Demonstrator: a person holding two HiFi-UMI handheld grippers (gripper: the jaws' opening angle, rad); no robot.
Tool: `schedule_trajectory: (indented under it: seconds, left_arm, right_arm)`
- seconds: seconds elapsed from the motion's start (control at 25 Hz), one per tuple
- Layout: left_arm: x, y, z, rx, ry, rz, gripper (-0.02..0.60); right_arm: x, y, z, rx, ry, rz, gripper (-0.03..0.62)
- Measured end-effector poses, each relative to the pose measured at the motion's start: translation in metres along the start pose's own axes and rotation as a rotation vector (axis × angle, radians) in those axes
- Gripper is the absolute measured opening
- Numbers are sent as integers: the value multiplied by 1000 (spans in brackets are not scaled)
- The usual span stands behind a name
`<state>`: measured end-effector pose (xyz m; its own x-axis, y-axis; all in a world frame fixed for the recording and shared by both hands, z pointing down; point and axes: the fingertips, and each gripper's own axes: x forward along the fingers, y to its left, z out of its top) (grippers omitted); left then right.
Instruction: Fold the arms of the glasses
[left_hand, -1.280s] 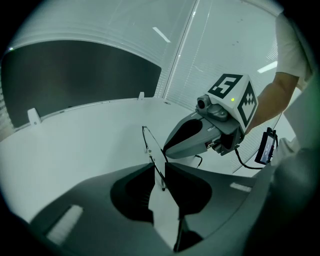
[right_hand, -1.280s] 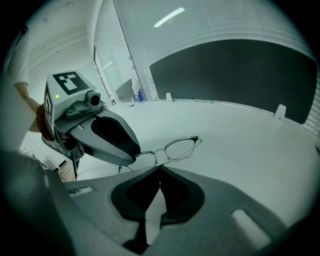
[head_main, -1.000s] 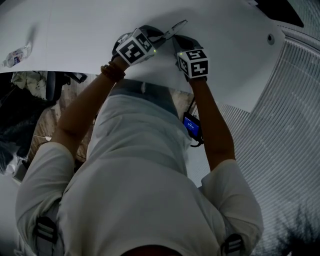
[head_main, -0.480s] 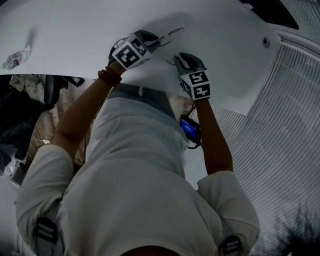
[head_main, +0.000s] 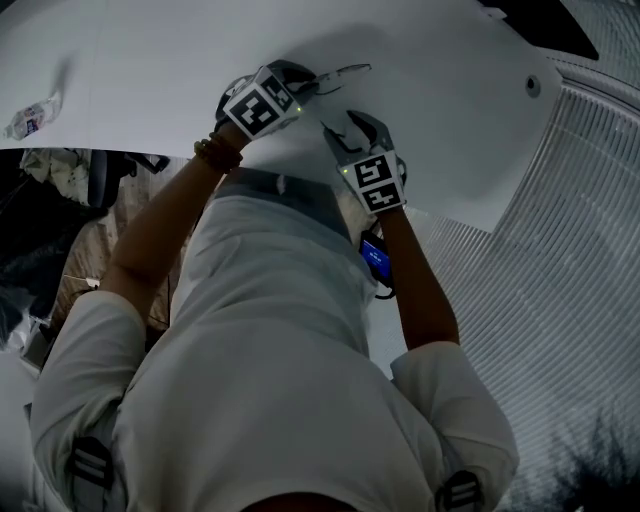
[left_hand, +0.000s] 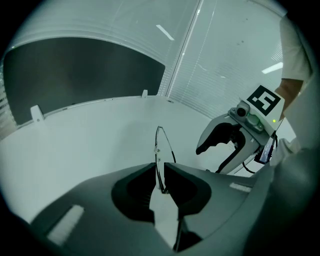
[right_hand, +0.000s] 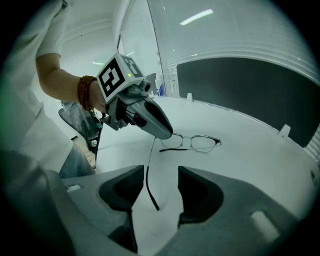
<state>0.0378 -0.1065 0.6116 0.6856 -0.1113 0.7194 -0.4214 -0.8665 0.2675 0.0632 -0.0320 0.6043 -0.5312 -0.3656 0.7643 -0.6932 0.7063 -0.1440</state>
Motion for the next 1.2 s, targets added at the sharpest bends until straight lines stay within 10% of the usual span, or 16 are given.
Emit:
schedule_trajectory:
  seconds: [1.2]
  left_arm:
    - [6,-35,-9,103,54,-185,55]
  right_arm:
    - [12,-61,-11,-124,93,-164,206]
